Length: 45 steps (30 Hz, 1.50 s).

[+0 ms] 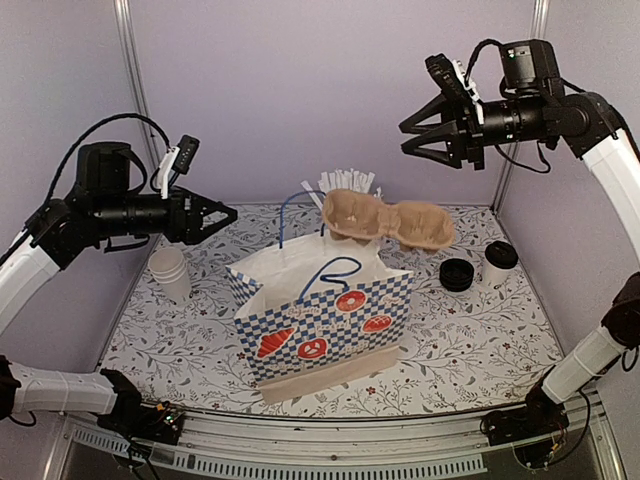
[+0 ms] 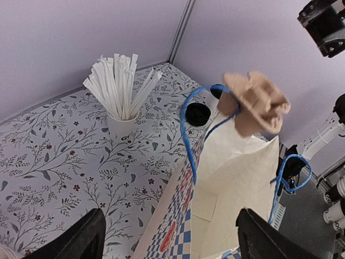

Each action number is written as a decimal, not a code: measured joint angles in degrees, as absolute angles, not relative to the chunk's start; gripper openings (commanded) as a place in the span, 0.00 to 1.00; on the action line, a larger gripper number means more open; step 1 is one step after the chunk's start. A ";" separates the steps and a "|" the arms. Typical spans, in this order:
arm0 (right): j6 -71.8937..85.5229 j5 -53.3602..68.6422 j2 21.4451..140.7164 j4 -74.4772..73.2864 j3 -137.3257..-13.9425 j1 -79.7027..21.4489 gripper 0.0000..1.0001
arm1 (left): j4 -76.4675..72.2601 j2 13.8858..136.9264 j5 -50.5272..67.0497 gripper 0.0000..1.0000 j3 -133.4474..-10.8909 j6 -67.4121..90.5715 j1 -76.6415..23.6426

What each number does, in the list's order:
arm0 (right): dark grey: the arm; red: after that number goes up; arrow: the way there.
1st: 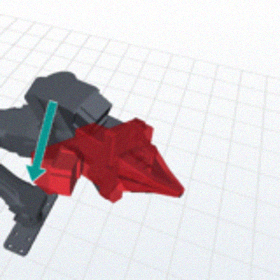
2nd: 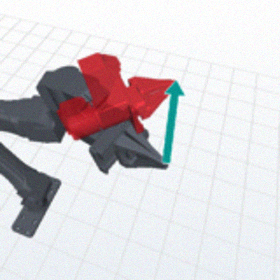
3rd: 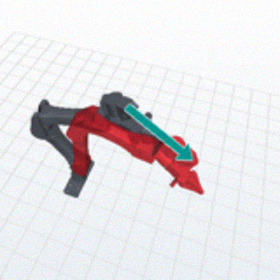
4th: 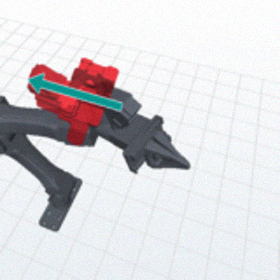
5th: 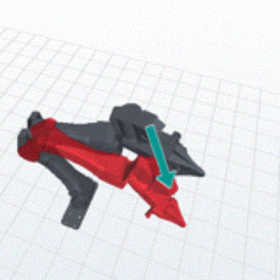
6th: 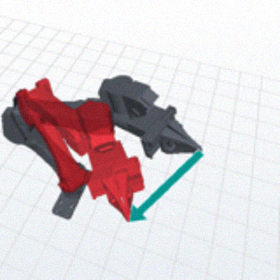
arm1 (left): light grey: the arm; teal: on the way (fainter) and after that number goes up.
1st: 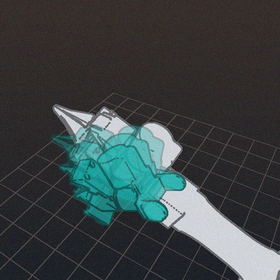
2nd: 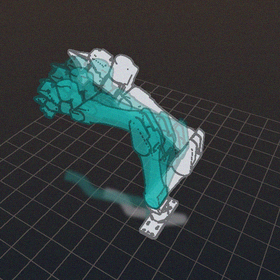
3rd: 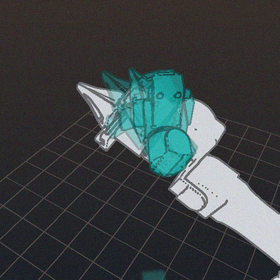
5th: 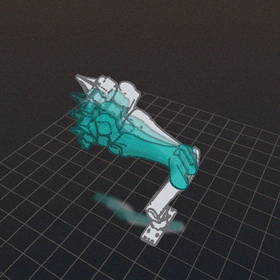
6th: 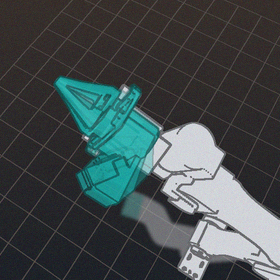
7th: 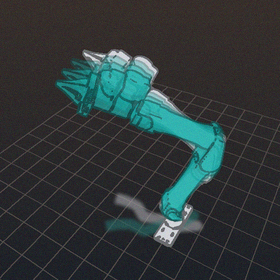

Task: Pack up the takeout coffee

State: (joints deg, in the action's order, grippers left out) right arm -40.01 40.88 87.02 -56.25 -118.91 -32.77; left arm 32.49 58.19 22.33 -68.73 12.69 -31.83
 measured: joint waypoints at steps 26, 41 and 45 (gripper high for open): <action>-42.37 36.32 79.46 -53.47 -91.92 -25.71 0.68 | 37.93 59.59 11.40 0.85 -72.40 20.53 -32.45; -42.74 29.54 84.55 -53.30 -98.87 -36.60 0.99 | 59.22 66.59 -3.11 1.00 -82.13 40.82 -53.95; -41.76 25.93 88.53 -52.23 -104.73 -41.28 0.99 | 64.64 71.31 -7.68 1.00 -84.18 45.84 -59.59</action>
State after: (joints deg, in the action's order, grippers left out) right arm -41.76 25.93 88.53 -52.23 -104.73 -41.28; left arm 64.64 71.31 -7.68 -84.18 45.84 -59.59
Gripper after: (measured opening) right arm 0.989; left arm 0.996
